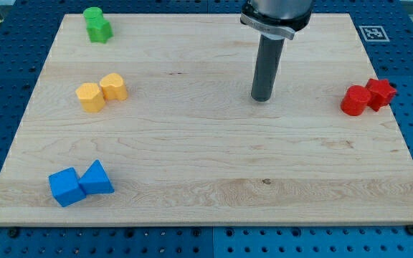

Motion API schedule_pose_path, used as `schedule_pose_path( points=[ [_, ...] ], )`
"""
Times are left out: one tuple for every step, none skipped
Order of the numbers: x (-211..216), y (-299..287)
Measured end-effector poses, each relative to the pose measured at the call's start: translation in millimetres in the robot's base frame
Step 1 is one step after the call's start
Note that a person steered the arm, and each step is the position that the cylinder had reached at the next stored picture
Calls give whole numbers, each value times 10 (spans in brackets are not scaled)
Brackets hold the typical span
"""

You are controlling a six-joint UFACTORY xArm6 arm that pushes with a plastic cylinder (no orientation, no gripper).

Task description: Move your hand parallel to the left of the red circle

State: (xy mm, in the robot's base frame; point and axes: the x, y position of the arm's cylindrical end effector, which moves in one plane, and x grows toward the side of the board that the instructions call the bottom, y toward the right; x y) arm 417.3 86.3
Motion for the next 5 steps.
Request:
schedule_pose_path(
  points=[
    [5, 0],
    [262, 0],
    [295, 0],
    [295, -3],
    [413, -322]
  ],
)
